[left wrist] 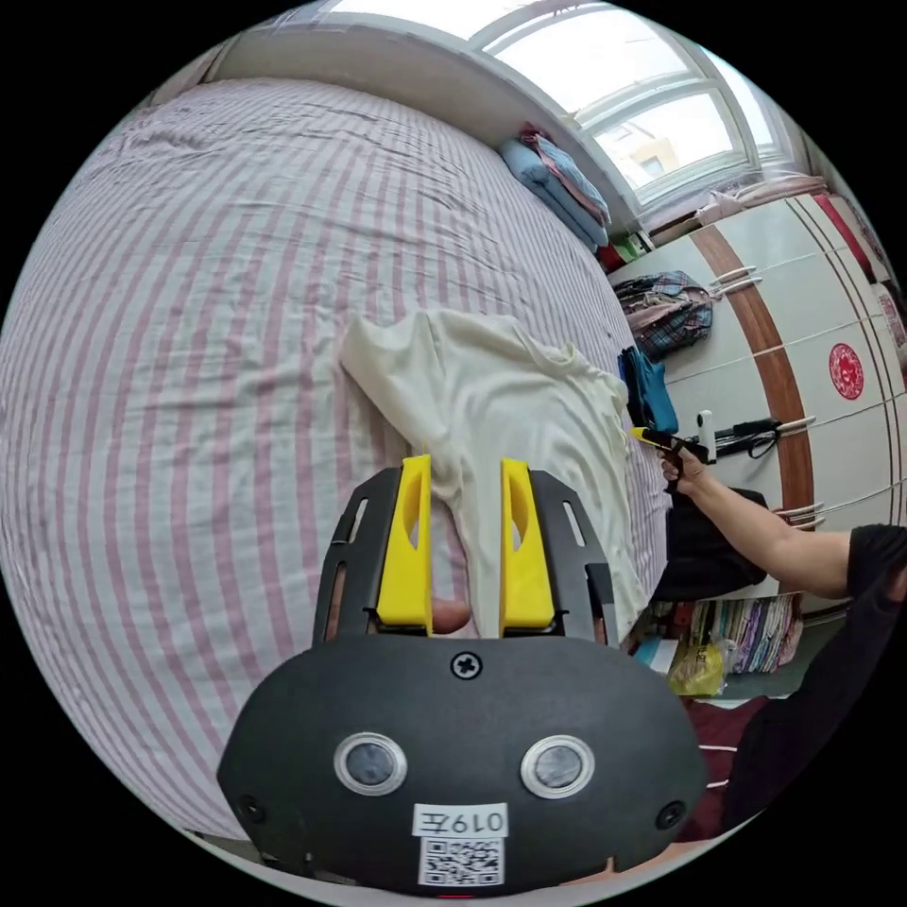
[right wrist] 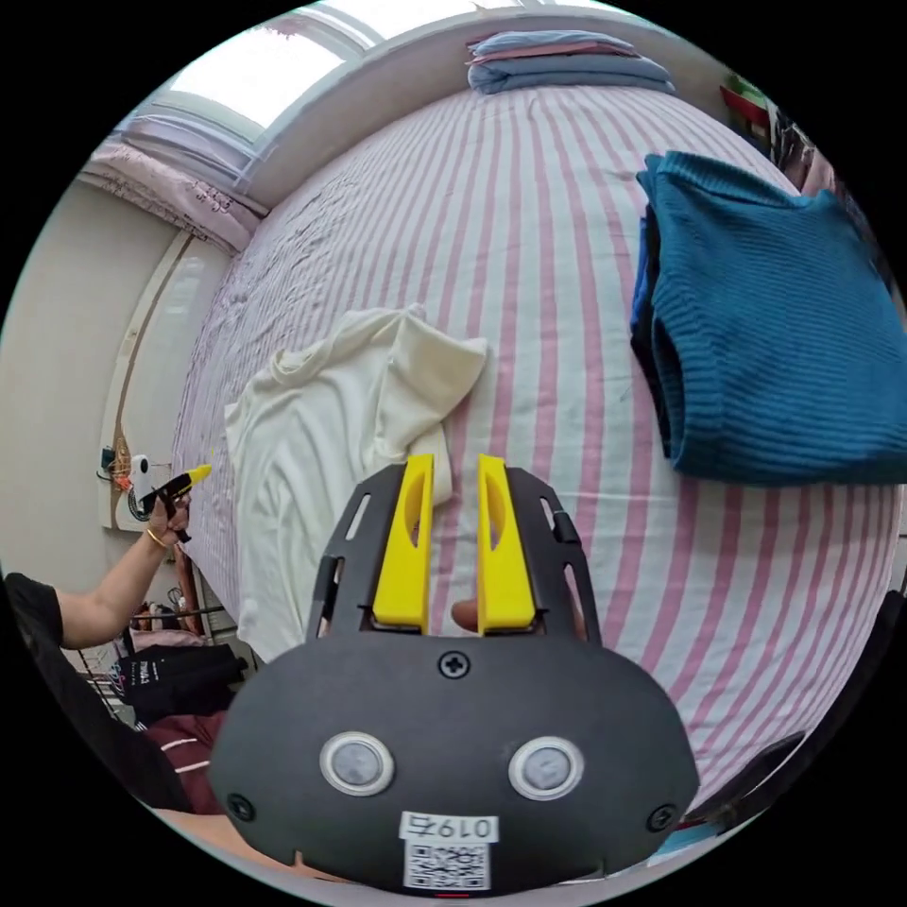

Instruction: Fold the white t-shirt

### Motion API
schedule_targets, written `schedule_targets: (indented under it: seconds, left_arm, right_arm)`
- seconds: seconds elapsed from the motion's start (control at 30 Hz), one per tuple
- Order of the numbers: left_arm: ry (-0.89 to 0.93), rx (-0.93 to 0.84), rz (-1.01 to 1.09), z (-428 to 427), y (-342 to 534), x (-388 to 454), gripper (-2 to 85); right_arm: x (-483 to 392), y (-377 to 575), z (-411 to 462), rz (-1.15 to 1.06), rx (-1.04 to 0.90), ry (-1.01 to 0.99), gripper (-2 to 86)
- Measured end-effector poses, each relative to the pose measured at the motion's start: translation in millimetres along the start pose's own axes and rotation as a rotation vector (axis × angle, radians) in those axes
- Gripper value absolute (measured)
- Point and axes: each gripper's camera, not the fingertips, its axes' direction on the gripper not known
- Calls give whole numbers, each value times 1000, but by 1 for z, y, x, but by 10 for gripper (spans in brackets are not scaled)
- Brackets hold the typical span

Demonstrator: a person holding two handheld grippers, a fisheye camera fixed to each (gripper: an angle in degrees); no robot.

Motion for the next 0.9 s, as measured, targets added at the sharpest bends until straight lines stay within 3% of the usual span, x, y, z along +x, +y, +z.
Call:
schedule_targets:
  seconds: [0.17,0.33,0.47,0.6,0.7,0.9]
  left_arm:
    - [47,-18,-136,28,87,2,83]
    - [75,-3,-314,52,149,-15,63]
    - [68,-25,-326,67,166,-19,54]
    - [53,-59,-302,86,175,-18,51]
    - [63,-97,-298,103,181,-20,56]
    - [10,-187,-187,130,193,-11,72]
  right_arm:
    - [5,19,35,144,20,-180,72]
    - [3,26,54,236,57,-191,2]
    - [-20,48,34,181,225,-24,-3]
    - [-36,70,48,124,194,183,12]
    - [-39,75,77,122,77,174,36]
    - [-53,105,93,97,70,82,64]
